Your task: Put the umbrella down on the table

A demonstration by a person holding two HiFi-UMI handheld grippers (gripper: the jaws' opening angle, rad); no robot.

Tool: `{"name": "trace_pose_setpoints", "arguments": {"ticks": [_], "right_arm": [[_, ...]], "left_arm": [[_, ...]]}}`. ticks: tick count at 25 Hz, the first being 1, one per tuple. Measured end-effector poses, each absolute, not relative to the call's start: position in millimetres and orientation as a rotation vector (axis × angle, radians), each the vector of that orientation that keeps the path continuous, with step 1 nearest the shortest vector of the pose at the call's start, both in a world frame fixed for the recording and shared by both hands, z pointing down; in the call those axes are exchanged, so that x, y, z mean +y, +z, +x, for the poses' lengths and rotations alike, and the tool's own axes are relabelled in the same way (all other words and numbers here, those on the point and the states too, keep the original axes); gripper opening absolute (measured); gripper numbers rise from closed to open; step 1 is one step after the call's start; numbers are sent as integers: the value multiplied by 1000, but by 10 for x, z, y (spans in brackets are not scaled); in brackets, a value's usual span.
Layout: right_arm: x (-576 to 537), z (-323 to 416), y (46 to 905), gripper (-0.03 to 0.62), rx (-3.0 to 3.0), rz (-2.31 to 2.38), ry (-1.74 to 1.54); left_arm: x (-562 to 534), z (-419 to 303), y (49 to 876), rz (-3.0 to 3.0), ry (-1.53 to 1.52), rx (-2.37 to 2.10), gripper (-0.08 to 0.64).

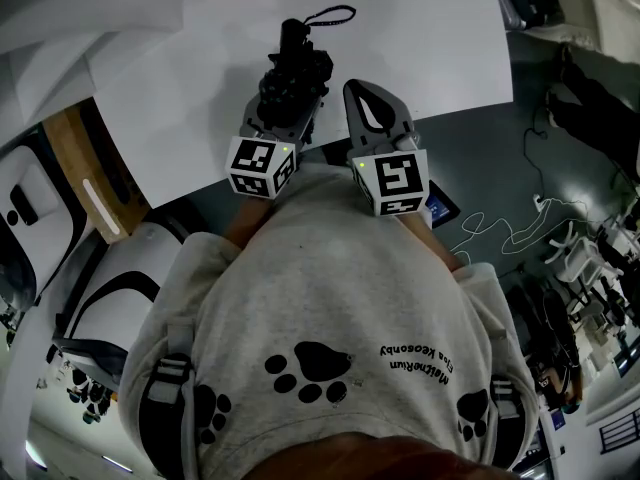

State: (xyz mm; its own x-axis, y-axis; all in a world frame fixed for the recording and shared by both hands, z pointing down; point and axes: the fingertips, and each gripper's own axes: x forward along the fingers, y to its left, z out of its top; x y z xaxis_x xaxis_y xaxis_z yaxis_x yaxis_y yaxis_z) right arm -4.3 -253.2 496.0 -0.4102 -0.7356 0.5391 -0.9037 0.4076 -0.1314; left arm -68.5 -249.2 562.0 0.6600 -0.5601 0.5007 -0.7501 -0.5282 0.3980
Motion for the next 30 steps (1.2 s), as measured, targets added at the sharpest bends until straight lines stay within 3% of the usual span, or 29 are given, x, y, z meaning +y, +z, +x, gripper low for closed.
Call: {"name": "trace_pose_setpoints", "arguments": {"ticks": [30], "right_arm": [[-2597, 26, 5115, 32, -2237, 1399, 615]], "left_arm": [[-2608, -580, 5902, 2181, 555, -972, 247]]}}
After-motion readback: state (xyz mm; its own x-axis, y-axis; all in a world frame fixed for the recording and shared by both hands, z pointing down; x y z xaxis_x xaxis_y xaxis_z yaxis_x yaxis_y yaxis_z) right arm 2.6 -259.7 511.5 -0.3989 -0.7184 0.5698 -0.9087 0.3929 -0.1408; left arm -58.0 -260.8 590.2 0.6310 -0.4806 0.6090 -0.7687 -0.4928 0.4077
